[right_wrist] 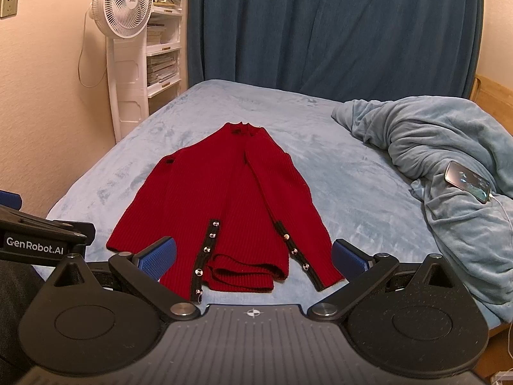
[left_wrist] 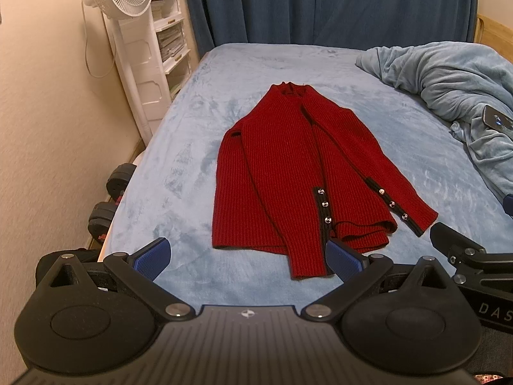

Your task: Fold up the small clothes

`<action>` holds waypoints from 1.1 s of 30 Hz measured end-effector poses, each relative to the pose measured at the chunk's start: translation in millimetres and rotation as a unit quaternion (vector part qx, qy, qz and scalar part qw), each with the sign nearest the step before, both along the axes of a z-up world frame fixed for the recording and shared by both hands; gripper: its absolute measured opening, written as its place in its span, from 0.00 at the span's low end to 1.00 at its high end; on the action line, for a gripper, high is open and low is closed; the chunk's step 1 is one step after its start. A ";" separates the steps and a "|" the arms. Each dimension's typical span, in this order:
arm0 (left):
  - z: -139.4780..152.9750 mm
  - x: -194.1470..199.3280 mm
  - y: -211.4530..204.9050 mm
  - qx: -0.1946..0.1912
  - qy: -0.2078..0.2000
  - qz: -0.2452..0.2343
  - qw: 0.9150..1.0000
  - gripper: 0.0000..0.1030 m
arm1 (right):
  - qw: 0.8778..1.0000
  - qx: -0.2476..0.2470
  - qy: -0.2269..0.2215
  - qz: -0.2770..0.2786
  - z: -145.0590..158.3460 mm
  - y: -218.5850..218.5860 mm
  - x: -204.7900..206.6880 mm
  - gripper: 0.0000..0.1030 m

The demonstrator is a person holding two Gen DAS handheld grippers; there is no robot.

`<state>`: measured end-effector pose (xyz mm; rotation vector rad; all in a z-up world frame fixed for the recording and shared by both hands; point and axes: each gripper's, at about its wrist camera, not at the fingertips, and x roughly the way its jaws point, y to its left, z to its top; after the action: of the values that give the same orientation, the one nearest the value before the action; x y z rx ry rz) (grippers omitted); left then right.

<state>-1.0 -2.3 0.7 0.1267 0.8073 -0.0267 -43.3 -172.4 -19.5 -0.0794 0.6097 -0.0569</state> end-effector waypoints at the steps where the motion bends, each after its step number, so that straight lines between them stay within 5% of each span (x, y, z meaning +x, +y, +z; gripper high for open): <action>1: -0.3 0.1 0.2 0.000 0.000 0.000 1.000 1.00 | 1.000 0.000 0.000 0.000 -0.4 -0.6 -0.3 0.99; 33: -9.0 1.0 -2.0 0.003 0.010 -0.004 1.000 1.00 | 1.000 0.003 0.006 -0.003 -8.4 -0.8 -0.1 0.99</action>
<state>0.0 -4.3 -8.3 0.1355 0.8266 -0.0326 -43.4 -173.3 -28.0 -0.0721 0.6221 -0.0609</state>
